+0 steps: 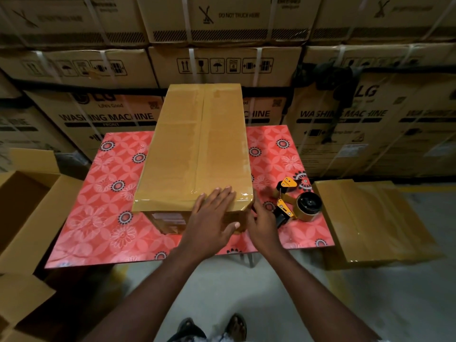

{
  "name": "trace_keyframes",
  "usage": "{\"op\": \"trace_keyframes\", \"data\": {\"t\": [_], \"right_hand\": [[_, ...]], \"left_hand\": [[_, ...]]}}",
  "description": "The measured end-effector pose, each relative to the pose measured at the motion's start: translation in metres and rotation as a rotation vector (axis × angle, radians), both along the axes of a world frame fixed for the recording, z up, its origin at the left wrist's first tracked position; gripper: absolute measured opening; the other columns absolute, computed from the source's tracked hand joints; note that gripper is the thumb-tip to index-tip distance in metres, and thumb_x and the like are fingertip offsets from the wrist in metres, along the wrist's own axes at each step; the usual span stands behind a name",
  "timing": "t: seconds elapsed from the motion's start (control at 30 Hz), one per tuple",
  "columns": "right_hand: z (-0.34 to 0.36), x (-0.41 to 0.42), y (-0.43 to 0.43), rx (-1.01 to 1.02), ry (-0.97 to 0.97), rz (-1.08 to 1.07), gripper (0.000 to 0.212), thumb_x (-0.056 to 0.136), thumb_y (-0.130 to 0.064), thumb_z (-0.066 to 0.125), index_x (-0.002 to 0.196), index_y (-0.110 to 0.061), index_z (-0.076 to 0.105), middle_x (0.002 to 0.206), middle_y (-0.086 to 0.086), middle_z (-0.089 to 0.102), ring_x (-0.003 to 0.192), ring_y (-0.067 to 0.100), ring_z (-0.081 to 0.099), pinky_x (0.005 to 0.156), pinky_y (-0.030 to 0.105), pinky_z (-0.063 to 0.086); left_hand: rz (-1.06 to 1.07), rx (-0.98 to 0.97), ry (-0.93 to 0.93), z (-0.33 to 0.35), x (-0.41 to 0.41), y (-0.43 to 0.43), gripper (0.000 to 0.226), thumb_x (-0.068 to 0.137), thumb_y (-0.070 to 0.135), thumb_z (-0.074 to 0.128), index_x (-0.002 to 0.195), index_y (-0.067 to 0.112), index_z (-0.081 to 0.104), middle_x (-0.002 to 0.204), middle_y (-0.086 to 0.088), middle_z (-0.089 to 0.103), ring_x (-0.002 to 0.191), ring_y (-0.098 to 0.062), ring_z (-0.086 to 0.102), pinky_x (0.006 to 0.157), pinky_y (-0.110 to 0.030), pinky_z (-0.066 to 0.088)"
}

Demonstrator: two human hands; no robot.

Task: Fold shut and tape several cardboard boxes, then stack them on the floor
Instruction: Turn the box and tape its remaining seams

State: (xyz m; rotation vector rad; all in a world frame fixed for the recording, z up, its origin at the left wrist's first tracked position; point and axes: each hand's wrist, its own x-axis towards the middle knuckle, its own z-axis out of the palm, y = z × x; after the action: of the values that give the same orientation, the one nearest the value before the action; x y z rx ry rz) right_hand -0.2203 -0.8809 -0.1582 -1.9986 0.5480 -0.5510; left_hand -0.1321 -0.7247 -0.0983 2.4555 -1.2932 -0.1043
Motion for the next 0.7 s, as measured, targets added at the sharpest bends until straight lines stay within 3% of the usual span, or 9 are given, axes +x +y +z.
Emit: {"op": "trace_keyframes", "data": {"t": [0.1,0.17,0.2,0.27,0.37,0.43,0.47,0.6,0.7], "right_hand": [[0.004,-0.004,-0.004,-0.008,0.034,0.050,0.067,0.095,-0.006,0.063,0.155,-0.023,0.040,0.132,-0.006,0.066,0.117,0.000,0.060,0.096,0.017,0.050],[0.011,-0.007,-0.017,0.087,0.015,0.066,0.065,0.095,0.002,0.060,0.154,-0.018,0.041,0.139,-0.006,0.060,0.125,-0.002,0.056,0.106,0.024,0.048],[0.019,-0.010,-0.023,0.164,-0.013,0.060,0.060,0.098,0.001,0.058,0.152,-0.018,0.043,0.143,-0.006,0.057,0.130,0.000,0.053,0.111,0.031,0.047],[0.041,-0.012,-0.034,0.231,-0.095,0.058,0.046,0.103,-0.008,0.055,0.147,-0.023,0.049,0.142,-0.009,0.058,0.133,0.000,0.051,0.112,0.029,0.044],[0.066,-0.005,-0.038,0.025,-0.145,0.134,0.034,0.105,-0.019,0.055,0.138,-0.017,0.060,0.141,-0.005,0.059,0.134,-0.001,0.050,0.112,0.019,0.040],[0.064,0.005,-0.040,-0.179,-0.086,0.249,0.036,0.104,-0.024,0.056,0.138,-0.014,0.061,0.144,-0.004,0.055,0.139,0.002,0.045,0.116,0.020,0.034],[0.059,0.009,-0.041,-0.278,-0.047,0.292,0.038,0.103,-0.025,0.056,0.138,-0.014,0.061,0.146,-0.004,0.053,0.142,0.005,0.042,0.118,0.021,0.030],[0.037,0.012,-0.048,-0.514,-0.035,0.337,0.039,0.103,-0.026,0.057,0.139,-0.013,0.061,0.151,-0.003,0.049,0.148,0.010,0.033,0.118,0.011,0.018],[0.031,0.011,-0.053,-0.626,-0.063,0.354,0.040,0.103,-0.022,0.059,0.142,-0.014,0.058,0.153,-0.004,0.046,0.149,0.012,0.033,0.120,0.016,0.022]], "left_hand": [[0.006,-0.014,0.000,0.003,-0.001,-0.001,0.072,0.096,0.062,0.035,0.161,0.033,0.019,0.168,0.015,0.013,0.154,-0.006,0.005,0.124,-0.035,-0.005],[0.029,-0.043,0.037,0.007,0.000,-0.003,0.066,0.098,0.061,0.031,0.158,0.034,0.027,0.165,0.017,0.020,0.153,-0.005,0.013,0.122,-0.033,-0.001],[0.043,-0.055,0.063,0.010,0.002,-0.004,0.063,0.099,0.061,0.029,0.156,0.035,0.032,0.163,0.018,0.025,0.152,-0.005,0.018,0.121,-0.033,0.004],[0.064,-0.068,0.077,0.017,0.007,-0.008,0.056,0.100,0.057,0.030,0.149,0.037,0.046,0.157,0.018,0.039,0.146,-0.006,0.032,0.118,-0.036,0.018],[0.064,-0.104,-0.114,0.032,0.016,-0.019,0.037,0.098,0.047,0.047,0.121,0.032,0.072,0.127,0.009,0.070,0.112,-0.017,0.066,0.094,-0.039,0.050],[0.075,-0.157,-0.240,0.034,0.019,-0.024,0.022,0.094,0.041,0.064,0.104,0.029,0.079,0.102,0.006,0.078,0.085,-0.021,0.070,0.073,-0.035,0.054],[0.074,-0.184,-0.256,0.030,0.020,-0.023,0.017,0.091,0.039,0.071,0.102,0.028,0.079,0.098,0.005,0.078,0.080,-0.021,0.069,0.070,-0.034,0.053],[0.020,-0.297,-0.260,-0.004,0.028,-0.014,0.033,0.082,0.026,0.083,0.113,0.026,0.076,0.116,0.006,0.075,0.092,-0.021,0.066,0.077,-0.035,0.050],[-0.001,-0.337,-0.288,-0.015,0.029,-0.013,0.038,0.082,0.023,0.083,0.120,0.024,0.074,0.122,0.007,0.072,0.096,-0.021,0.063,0.078,-0.034,0.044]]}}
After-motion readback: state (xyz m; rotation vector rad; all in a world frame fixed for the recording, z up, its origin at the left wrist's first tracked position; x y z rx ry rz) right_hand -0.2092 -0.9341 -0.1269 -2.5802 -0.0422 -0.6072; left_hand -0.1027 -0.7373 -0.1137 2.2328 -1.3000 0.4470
